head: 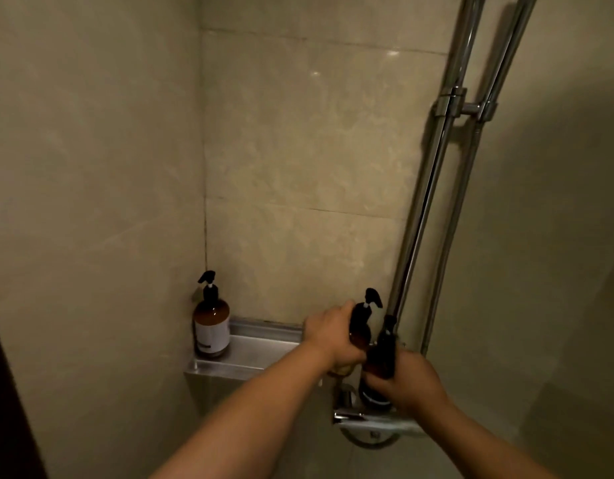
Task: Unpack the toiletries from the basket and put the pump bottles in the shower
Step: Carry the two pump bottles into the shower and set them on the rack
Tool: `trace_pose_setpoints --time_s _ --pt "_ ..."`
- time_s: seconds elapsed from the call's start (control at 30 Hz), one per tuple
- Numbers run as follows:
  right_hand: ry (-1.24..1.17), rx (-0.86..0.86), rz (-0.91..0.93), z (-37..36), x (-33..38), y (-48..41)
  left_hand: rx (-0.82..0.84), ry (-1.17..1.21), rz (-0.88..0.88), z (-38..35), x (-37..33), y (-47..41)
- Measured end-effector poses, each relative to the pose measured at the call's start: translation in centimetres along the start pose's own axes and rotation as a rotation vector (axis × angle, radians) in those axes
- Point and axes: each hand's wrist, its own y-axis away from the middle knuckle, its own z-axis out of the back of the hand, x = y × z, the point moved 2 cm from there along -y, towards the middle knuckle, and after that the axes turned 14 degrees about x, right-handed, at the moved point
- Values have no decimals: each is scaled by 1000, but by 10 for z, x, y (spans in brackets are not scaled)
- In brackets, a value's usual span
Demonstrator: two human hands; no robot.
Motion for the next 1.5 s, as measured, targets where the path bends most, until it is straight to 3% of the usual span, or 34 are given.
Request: trace_pose_setpoints --time_s 0.33,0.53,1.07,1.5 --pt "-42 -162 139 21 42 -68 -304 97 186 38 73 -2" --pt "19 -88 265 -2 82 -95 -354 204 267 39 100 3" --pt "35 53 349 -51 101 -119 -287 206 233 0 141 24" --pt "-116 68 409 -65 96 -119 -321 289 196 -31 153 26"
